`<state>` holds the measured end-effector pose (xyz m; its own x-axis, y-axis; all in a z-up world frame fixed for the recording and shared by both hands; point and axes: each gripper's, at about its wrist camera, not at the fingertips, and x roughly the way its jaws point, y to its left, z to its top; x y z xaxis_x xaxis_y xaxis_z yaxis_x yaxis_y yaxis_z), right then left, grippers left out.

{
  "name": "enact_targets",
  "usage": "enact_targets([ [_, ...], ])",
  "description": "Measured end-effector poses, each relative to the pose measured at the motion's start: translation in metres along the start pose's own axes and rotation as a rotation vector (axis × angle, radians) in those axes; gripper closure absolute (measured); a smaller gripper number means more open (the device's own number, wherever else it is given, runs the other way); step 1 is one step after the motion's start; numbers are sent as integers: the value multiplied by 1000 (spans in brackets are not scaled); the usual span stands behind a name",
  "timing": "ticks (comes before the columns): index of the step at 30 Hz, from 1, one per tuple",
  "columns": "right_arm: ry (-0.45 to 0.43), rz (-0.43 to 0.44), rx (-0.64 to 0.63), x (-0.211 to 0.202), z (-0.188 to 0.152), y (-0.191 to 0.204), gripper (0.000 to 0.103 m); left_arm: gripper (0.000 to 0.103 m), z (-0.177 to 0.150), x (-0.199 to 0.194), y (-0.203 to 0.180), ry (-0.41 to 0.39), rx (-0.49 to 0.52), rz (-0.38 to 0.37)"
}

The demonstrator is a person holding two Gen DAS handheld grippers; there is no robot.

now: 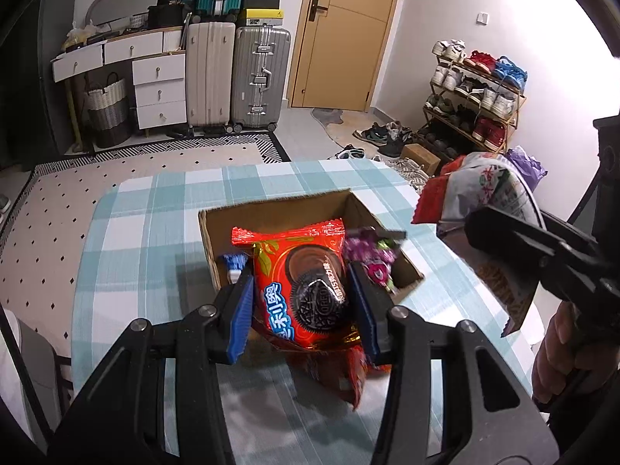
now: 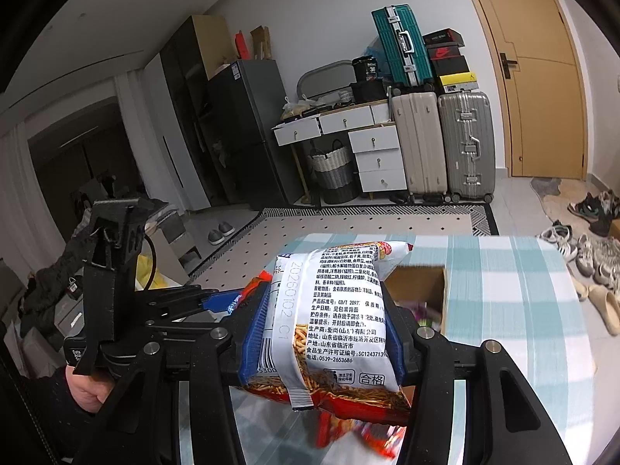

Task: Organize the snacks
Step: 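Carry both packs over the box and open both grippers to drop them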

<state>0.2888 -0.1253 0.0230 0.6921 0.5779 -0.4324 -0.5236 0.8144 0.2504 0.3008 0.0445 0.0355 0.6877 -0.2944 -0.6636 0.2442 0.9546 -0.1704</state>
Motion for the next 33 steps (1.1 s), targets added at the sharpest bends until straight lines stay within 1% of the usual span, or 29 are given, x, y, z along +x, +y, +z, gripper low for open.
enact_targets([
  [5,14,3,0,25,16,-13,52,61,22,29,10,27,-2,8],
  [9,48,1,1,53,22,-26,52,61,32,53,17,50,2,12],
  [16,102,-8,10,92,21,-44,52,61,33,91,29,83,-9,9],
  [24,133,-39,6,119,11,-56,51,60,30,122,33,113,0,-11],
  [26,145,-45,6,125,10,-60,50,48,30,127,33,119,3,0],
  [27,146,-53,6,126,9,-61,49,36,30,130,33,124,3,23],
  [28,146,-61,8,127,9,-63,42,30,30,130,34,120,0,32],
  [30,129,-69,16,125,9,-67,33,29,30,125,37,94,-9,7],
  [31,123,-68,19,123,9,-69,33,26,30,123,37,86,-8,12],
  [33,114,-83,19,117,9,-71,33,25,30,118,38,75,-10,22],
])
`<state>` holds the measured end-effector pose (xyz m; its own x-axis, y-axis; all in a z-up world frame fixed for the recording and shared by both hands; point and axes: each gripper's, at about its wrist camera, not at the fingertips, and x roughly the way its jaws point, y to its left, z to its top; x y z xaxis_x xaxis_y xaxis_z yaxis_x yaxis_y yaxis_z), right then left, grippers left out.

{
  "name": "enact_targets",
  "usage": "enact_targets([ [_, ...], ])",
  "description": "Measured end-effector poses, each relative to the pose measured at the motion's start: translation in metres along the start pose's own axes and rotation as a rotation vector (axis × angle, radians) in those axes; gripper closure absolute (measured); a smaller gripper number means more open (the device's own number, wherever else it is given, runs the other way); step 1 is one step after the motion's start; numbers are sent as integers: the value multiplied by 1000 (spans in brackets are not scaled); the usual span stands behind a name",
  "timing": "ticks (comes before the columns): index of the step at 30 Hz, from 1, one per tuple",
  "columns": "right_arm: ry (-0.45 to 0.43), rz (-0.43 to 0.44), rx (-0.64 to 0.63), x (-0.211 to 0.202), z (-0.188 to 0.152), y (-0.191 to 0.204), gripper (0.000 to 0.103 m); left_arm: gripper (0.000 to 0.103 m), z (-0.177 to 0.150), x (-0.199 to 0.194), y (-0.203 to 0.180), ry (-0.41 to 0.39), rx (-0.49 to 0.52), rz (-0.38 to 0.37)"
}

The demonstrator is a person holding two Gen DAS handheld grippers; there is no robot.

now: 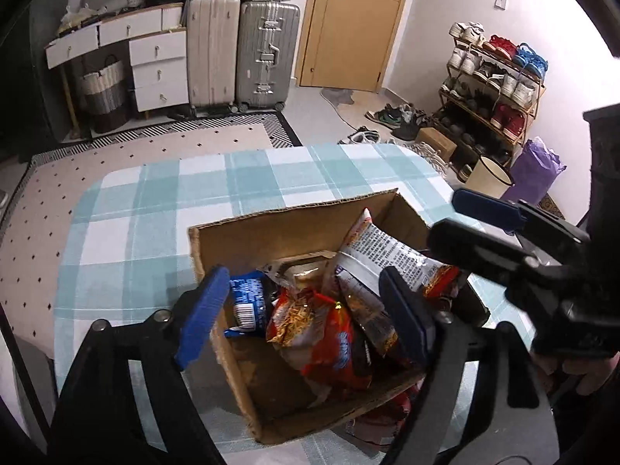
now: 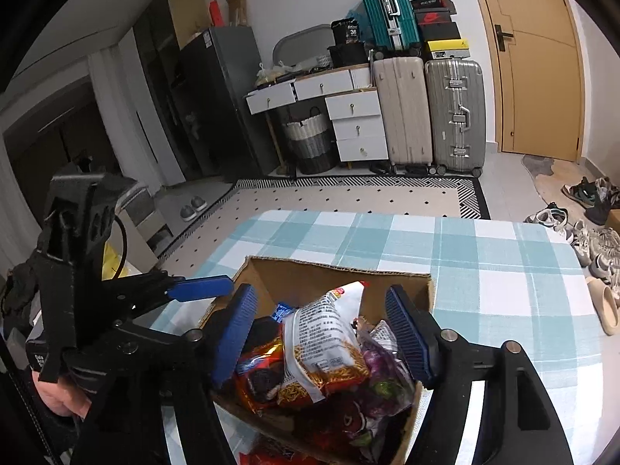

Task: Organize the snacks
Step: 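Carry both packs over the box and open both grippers to drop them, then withdraw both tools from the box toward the remaining red packs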

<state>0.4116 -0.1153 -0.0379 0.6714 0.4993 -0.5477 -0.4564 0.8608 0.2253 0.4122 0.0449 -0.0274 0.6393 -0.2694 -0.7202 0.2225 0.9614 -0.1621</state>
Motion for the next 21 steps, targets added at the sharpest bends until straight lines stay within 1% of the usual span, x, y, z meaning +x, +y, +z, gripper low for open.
enact_targets([
  [5,-28,-18,0,-20,-1,-1,33,25,-4,-15,-2,-10,4,6],
  [14,-86,-26,8,-67,-5,7,32,22,-18,-54,-18,-39,14,26],
  [19,-114,-29,0,-94,-13,19,30,19,-30,-80,-31,-60,22,51],
  [21,-127,-30,-1,-106,-17,23,27,18,-34,-89,-36,-67,22,64],
])
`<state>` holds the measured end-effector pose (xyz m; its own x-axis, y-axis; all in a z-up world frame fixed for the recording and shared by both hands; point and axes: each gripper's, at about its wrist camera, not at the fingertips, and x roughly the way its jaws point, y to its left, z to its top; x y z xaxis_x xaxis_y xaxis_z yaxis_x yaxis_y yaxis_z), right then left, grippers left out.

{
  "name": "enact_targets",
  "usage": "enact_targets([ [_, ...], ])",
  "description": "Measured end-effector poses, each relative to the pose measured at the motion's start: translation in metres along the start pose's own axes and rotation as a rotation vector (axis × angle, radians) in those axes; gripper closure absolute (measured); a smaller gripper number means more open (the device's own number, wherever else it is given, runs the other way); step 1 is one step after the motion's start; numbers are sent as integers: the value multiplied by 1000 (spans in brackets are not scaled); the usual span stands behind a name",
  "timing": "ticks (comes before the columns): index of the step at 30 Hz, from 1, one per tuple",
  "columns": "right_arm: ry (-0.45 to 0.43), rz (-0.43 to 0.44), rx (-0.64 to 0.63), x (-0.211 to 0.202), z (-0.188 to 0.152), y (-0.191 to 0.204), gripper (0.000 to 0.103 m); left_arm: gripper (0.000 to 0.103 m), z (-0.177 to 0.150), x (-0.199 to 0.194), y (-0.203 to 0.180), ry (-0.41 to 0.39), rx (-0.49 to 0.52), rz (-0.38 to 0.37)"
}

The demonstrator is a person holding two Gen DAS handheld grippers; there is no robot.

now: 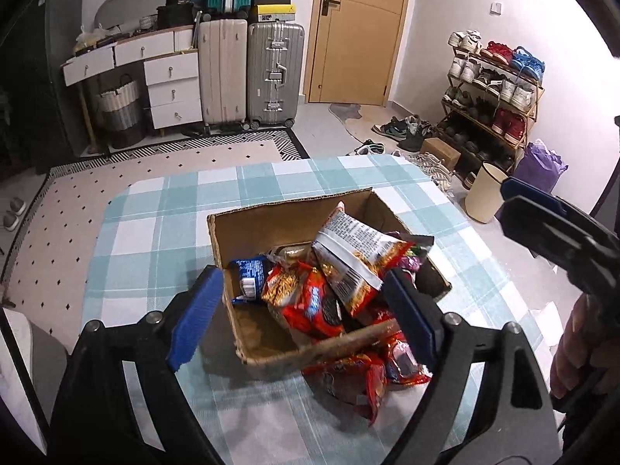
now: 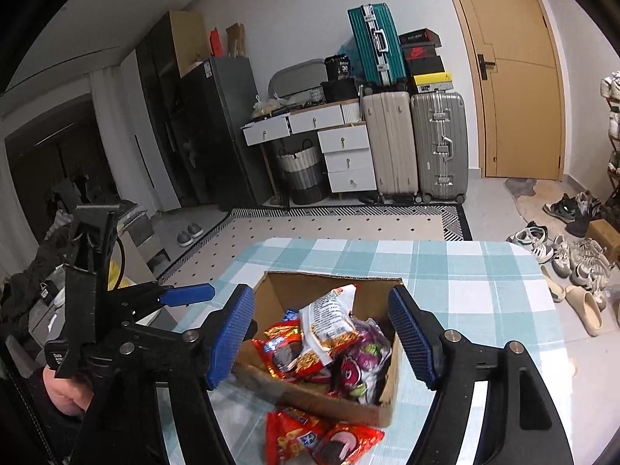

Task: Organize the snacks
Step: 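Withdraw both tools from the box toward the remaining red packs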

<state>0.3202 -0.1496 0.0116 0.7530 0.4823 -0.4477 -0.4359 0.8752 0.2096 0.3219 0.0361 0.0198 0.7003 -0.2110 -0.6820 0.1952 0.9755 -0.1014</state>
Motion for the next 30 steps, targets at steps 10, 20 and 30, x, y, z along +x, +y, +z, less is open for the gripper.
enact_targets([
  [10,-35,0,13,-49,-21,14,18,2,-21,-44,-20,-48,4,29],
  [20,-51,-12,35,-88,-54,25,11,1,-48,-67,-34,-53,-5,46],
  [30,-54,-26,80,-115,-88,23,2,1,-79,-59,-42,-18,-40,32],
])
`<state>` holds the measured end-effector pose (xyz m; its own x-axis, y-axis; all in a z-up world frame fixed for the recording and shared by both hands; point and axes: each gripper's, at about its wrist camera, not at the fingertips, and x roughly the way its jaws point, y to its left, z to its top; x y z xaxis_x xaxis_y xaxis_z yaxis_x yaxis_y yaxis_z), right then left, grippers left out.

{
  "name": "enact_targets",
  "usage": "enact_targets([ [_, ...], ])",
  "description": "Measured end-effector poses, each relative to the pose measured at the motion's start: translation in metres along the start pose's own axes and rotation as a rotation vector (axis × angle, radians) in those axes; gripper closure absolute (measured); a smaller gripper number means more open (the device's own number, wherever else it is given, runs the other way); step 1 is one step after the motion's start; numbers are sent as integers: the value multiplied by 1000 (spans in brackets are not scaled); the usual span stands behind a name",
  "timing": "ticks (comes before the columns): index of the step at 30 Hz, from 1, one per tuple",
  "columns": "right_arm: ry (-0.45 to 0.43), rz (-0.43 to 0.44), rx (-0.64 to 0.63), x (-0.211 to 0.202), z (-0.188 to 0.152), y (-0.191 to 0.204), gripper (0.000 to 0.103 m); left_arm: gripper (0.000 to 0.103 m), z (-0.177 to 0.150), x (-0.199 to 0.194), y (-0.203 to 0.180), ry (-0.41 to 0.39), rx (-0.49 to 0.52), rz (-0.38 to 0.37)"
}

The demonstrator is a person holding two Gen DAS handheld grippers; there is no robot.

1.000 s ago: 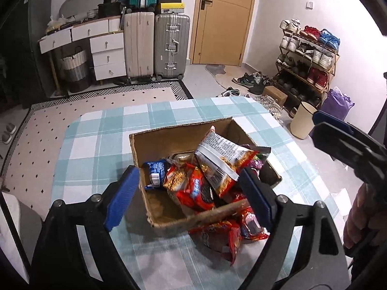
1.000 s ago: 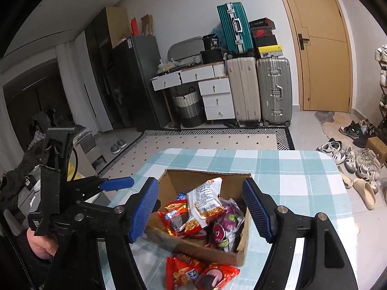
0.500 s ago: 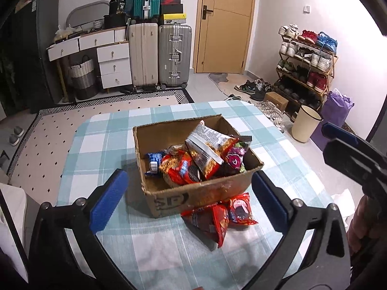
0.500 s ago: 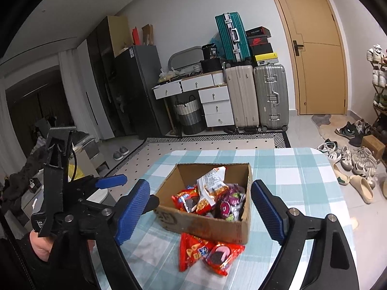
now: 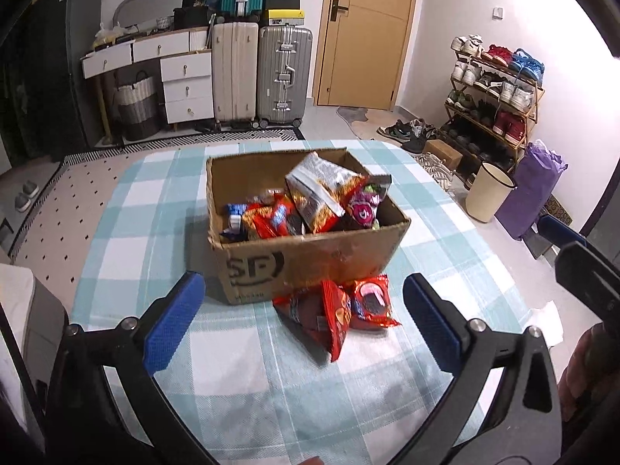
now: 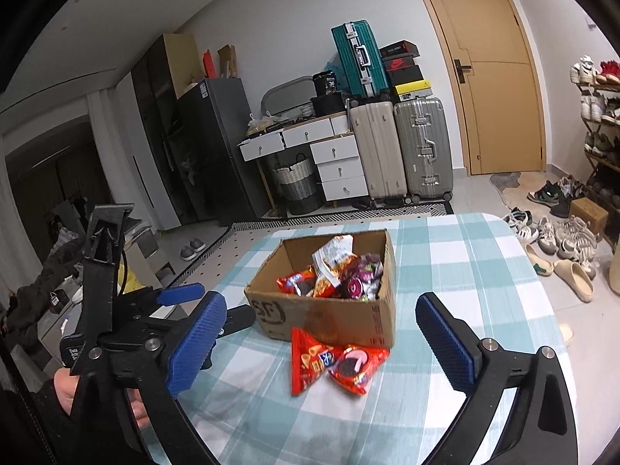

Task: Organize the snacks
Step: 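Withdraw both tools from the box toward the remaining red packs, then grasp the red chip bag with the left gripper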

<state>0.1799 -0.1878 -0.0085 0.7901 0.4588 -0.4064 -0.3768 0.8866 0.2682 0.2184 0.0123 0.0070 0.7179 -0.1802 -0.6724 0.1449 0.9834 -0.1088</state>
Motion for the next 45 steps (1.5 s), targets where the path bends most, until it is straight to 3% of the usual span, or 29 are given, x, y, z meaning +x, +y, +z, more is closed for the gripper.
enact_targets([
  [20,38,-34,73,16,-47,-25,2,1,-42,68,14,112,-86,-12],
  [37,101,-36,126,58,-70,-42,2,1,-38,146,23,182,-155,-76],
  [45,120,-50,146,75,-75,-49,2,1,-37,188,32,211,-182,-73],
])
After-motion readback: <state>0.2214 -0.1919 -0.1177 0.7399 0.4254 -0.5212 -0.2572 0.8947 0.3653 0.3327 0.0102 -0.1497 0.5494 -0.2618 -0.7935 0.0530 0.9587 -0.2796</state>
